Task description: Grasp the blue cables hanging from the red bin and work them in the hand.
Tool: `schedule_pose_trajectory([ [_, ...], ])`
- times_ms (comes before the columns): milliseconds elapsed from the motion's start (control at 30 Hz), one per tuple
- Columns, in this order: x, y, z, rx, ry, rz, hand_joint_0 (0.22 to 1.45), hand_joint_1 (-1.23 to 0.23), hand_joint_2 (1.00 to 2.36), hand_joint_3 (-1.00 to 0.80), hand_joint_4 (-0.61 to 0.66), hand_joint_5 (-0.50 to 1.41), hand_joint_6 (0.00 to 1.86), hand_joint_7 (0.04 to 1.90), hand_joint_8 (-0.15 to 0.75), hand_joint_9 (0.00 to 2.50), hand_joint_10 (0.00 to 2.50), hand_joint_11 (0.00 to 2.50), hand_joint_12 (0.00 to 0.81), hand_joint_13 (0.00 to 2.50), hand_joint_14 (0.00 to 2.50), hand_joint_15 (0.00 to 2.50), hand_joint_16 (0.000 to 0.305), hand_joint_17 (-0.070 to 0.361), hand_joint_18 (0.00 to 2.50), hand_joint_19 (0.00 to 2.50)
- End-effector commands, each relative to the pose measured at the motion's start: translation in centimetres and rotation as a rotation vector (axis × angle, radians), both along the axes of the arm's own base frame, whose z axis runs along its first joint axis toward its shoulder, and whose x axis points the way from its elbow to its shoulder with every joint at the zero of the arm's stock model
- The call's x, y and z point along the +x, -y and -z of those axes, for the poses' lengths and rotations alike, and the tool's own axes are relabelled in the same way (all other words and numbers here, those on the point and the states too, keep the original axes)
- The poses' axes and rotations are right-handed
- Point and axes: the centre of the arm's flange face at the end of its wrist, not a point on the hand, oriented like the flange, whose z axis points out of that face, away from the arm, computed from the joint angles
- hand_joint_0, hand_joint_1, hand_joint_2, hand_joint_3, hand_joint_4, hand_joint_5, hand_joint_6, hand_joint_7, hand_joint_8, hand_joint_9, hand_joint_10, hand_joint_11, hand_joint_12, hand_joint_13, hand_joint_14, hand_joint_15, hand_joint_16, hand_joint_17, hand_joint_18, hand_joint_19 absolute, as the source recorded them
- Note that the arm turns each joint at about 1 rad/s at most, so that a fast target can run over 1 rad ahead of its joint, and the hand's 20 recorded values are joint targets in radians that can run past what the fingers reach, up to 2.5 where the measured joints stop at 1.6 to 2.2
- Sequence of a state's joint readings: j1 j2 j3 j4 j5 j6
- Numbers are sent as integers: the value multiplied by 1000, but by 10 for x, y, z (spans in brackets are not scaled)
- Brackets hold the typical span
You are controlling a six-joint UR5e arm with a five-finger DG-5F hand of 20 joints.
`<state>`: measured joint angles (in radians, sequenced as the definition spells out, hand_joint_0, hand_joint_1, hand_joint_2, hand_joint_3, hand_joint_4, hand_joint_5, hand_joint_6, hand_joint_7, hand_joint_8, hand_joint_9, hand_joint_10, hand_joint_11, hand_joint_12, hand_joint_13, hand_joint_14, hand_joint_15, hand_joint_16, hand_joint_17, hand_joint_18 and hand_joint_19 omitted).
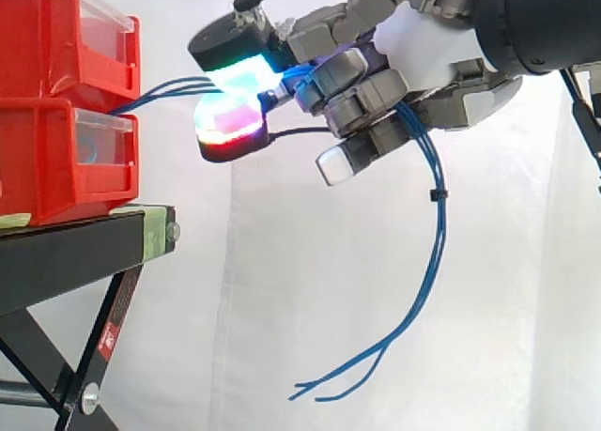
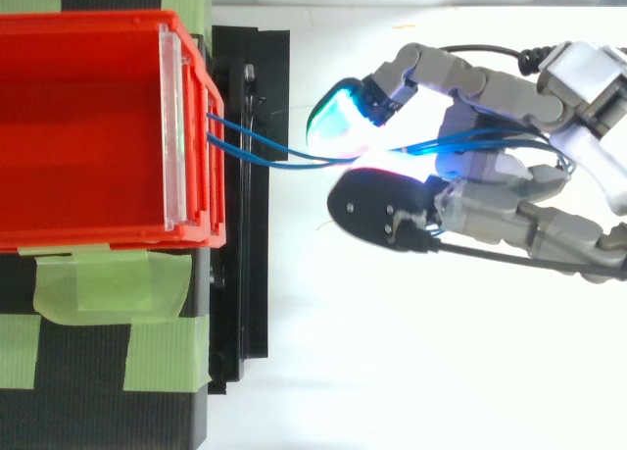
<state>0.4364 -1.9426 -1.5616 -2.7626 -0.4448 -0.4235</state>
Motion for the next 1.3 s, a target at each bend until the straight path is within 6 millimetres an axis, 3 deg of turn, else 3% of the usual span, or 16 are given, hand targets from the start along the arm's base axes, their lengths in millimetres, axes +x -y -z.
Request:
schedule_pose_trajectory([
  [0,0,1,0,0,1,1,810,-712,1016,-561,254,283,13,1150,462,433,2500,2500,559,897,2500,1948,48,108,1155,809],
  [367,0,-1,0,0,1,-2,815,-717,1008,-810,211,402,2,1342,452,509,2500,2500,541,941,2500,1894,48,108,1223,740],
  [700,0,13,1,6,4,25,806,-696,1002,-944,211,448,0,1361,456,614,2500,2500,541,1013,2500,1891,48,109,1301,704],
  [1267,0,23,1,1,-6,34,877,-704,1010,-778,200,477,1,1391,464,723,2500,2500,536,1080,2500,1914,46,104,1386,786],
])
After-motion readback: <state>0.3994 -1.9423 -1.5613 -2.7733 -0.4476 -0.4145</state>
